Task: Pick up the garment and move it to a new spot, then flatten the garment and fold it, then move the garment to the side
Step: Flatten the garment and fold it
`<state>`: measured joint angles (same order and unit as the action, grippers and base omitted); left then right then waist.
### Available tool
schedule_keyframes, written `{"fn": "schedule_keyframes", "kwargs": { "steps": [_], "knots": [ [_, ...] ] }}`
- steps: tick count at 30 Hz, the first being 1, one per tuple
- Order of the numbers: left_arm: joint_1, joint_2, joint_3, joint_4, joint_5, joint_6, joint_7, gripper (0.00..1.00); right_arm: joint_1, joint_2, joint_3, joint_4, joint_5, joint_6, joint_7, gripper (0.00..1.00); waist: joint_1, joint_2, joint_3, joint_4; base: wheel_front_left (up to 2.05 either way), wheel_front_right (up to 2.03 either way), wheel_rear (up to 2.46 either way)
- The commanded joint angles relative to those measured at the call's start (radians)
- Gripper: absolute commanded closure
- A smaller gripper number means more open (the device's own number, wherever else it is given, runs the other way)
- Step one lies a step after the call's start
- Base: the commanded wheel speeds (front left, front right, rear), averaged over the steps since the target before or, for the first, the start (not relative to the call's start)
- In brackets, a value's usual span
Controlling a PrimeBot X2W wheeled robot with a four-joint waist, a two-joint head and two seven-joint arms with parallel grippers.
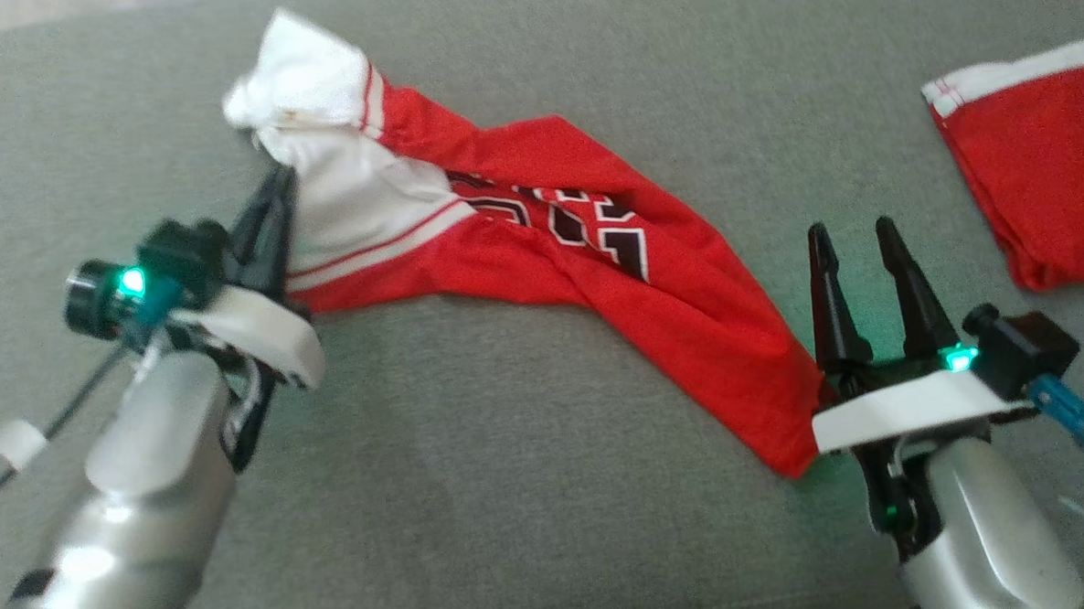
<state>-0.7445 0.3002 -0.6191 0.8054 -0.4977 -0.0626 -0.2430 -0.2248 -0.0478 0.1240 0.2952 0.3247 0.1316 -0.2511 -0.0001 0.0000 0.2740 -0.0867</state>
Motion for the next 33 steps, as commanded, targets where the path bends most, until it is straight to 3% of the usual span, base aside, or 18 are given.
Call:
{"fn": "schedule_keyframes", "kwargs": {
  "steps": [1, 10, 16, 17, 19, 24, 33],
  "knots": [
    [0.004, 0.047, 0.015, -0.058, 0.019, -0.004, -0.015, 1.00, 0.014, -0.002, 0.023, -0.022, -0.008, -0.001, -0.011, 0.00, 0.0001, 0.0000, -0.047, 0.044, 0.00, 0.00, 0.00],
    [0.187, 0.176, -0.220, -0.344, 0.218, -0.051, -0.016, 1.00, 0.035, -0.002, 0.029, -0.004, -0.002, -0.001, -0.011, 0.00, 0.0001, 0.0000, -0.109, 0.111, 0.00, 0.00, 0.00],
    [0.262, 0.264, -0.420, -0.424, 0.313, -0.065, 0.068, 1.00, 0.042, -0.002, 0.033, 0.010, 0.004, -0.001, -0.011, 0.00, 0.0001, 0.0000, -0.136, 0.140, 0.00, 0.00, 0.00],
    [0.265, 0.268, -0.436, -0.426, 0.315, -0.066, 0.078, 0.75, 0.042, -0.002, 0.034, 0.012, 0.004, -0.001, -0.011, 0.00, 0.0001, 0.0000, -0.139, 0.141, 0.00, 0.00, 0.00],
    [0.271, 0.267, -0.437, -0.421, 0.303, -0.064, 0.093, 0.00, 0.040, -0.002, 0.036, 0.015, 0.004, -0.001, -0.011, 0.00, 0.0001, 0.0000, -0.143, 0.143, 0.00, 0.00, 0.00],
    [0.282, 0.250, -0.382, -0.417, 0.239, -0.019, 0.093, 0.00, 0.037, -0.002, 0.040, 0.016, 0.005, -0.001, -0.011, 0.00, 0.0001, 0.0000, -0.145, 0.143, 0.00, 0.00, 0.00],
    [0.347, 0.165, -0.079, -0.476, -0.048, 0.159, -0.006, 0.00, 0.044, -0.002, 0.042, 0.015, 0.000, -0.001, -0.011, 0.00, 0.0001, 0.0000, -0.151, 0.125, 0.00, 0.00, 0.00]
  ]
}}
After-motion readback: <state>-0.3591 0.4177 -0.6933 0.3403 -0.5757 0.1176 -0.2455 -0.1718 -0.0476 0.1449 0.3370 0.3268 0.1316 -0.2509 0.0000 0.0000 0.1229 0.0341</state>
